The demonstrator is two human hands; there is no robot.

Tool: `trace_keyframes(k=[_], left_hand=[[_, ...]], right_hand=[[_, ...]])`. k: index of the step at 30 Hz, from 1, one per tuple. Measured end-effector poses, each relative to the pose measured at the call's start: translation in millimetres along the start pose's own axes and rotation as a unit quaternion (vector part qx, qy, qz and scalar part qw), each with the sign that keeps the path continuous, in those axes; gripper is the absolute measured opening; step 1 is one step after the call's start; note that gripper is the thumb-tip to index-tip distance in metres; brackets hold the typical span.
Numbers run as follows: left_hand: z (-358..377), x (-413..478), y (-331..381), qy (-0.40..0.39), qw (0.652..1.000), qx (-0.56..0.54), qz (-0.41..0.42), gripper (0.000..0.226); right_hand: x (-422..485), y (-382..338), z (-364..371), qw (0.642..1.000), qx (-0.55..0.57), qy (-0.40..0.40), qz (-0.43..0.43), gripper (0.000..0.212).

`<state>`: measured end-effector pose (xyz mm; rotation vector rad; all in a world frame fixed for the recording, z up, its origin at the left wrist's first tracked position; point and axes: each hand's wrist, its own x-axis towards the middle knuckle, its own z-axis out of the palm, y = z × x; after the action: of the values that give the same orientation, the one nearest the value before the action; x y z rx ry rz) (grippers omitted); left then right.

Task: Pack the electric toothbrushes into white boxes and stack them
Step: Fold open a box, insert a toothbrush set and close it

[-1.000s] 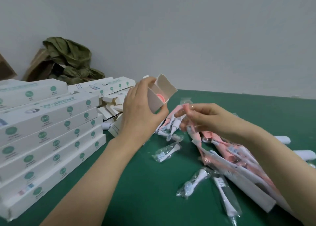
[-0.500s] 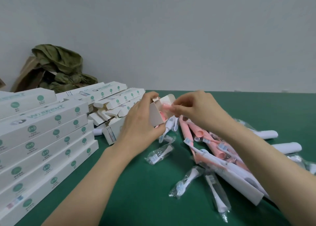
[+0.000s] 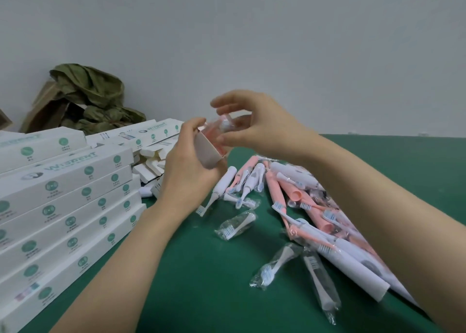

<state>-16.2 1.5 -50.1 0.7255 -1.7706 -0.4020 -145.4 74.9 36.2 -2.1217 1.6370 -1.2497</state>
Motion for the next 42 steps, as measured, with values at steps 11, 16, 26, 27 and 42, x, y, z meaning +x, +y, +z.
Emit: trace_keyframes(k=[11,16,26,27,42], left_hand=[[14.4,-10.9,13.1,-0.012,0.999,0.008,0.042,0.063],[18.6,-16.4,14.6,-0.030,0.998,0.030,0.055,0.067],[14.4,-16.1,7.7,-0.027,0.996,0.067,0.057,0.061],[15.2,-16.0,7.2,-0.031,0.995,0.070,0.057,0.061],[17.6,-15.8,5.7,-0.030,0.993,0.087,0.071,0.062]], right_hand=[[-16.6,27.7,16.6,0.972,-0.090,0.192,-0.104,0.017],[-23.9,39.0,4.9,0.978,-0.165,0.003,-0.126,0.021],[-46.2,139.1,-40.2,0.922,-0.275,-0.011,0.272,0.029],[-50.8,145.1,-37.8,0.907,-0.299,-0.040,0.293,0.033],[-41.1,95.1,12.2,0.913,-0.261,-0.125,0.289,0.032]])
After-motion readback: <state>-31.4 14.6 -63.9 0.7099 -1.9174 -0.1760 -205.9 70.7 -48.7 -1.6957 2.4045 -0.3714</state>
